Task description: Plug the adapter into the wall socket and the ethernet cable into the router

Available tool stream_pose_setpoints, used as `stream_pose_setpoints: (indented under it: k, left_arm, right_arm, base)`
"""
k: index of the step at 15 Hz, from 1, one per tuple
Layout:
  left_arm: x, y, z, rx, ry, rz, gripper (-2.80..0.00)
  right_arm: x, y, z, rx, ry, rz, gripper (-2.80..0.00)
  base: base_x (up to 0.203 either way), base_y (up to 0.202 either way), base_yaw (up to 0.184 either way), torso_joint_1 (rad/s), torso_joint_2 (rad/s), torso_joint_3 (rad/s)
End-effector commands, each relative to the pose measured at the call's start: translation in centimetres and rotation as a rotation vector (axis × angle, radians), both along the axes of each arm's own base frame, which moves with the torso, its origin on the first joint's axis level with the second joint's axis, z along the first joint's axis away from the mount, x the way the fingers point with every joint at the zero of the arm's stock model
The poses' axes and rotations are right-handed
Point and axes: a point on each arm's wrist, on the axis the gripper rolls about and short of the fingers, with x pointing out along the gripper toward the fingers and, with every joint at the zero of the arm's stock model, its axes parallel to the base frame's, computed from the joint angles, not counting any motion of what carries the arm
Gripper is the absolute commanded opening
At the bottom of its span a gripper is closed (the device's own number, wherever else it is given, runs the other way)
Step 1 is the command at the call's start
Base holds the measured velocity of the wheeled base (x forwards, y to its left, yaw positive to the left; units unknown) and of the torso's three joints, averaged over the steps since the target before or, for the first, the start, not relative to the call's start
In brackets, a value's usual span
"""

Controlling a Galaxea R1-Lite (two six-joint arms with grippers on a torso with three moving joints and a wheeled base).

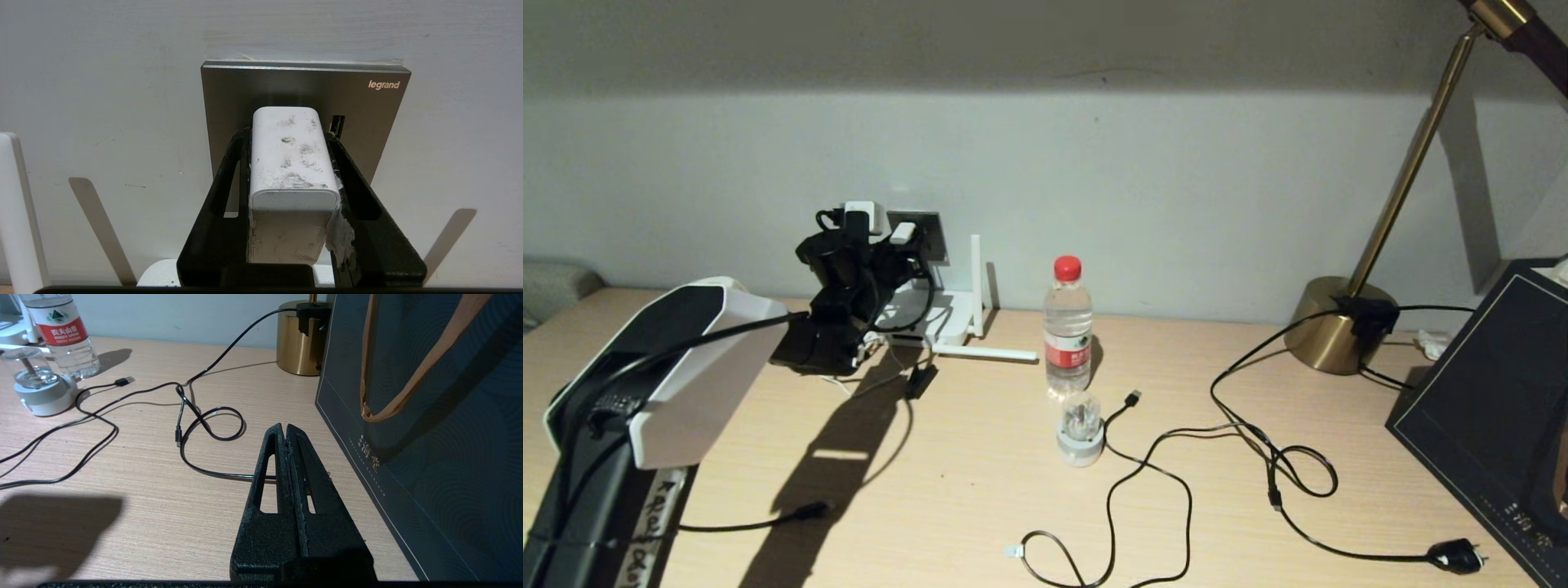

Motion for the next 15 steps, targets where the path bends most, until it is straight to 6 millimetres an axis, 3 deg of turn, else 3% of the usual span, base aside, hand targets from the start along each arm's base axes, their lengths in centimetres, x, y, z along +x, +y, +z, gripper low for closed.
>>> stream_pose_setpoints:
  k: [1, 7, 8, 15]
  left_arm:
    - [-0.05, -0.26, 0.07, 0.012, -0.006, -0.005, -2.8]
    - [-0.1, -0.28, 0.29, 0.029, -0.014, -0.005, -2.8]
    - [-0.13, -0.35, 0.36, 0.028, -0.018, -0.006, 0.0]
    - [-0.23, -0.41, 0.65, 0.026, -0.03, -0.006, 0.0]
  right_arm:
    - [0.29, 0.0, -0.97, 0.0, 0.036, 0.001, -2.8]
    - [0.29, 0.0, -0.97, 0.0, 0.036, 0.001, -2.8]
    - [0.29, 0.0, -0.97, 0.0, 0.036, 0.001, -2.8]
    - [0.29, 0.0, -0.97, -0.001, 0.036, 0.001, -2.8]
  base:
    - [0.0, 0.0, 0.0, 0.0, 0.0, 0.0]
    - [0.0, 0.0, 0.0, 0.0, 0.0, 0.0]
    - [0.0, 0.0, 0.0, 0.0, 0.0, 0.0]
    - [0.0, 0.0, 0.0, 0.0, 0.0, 0.0]
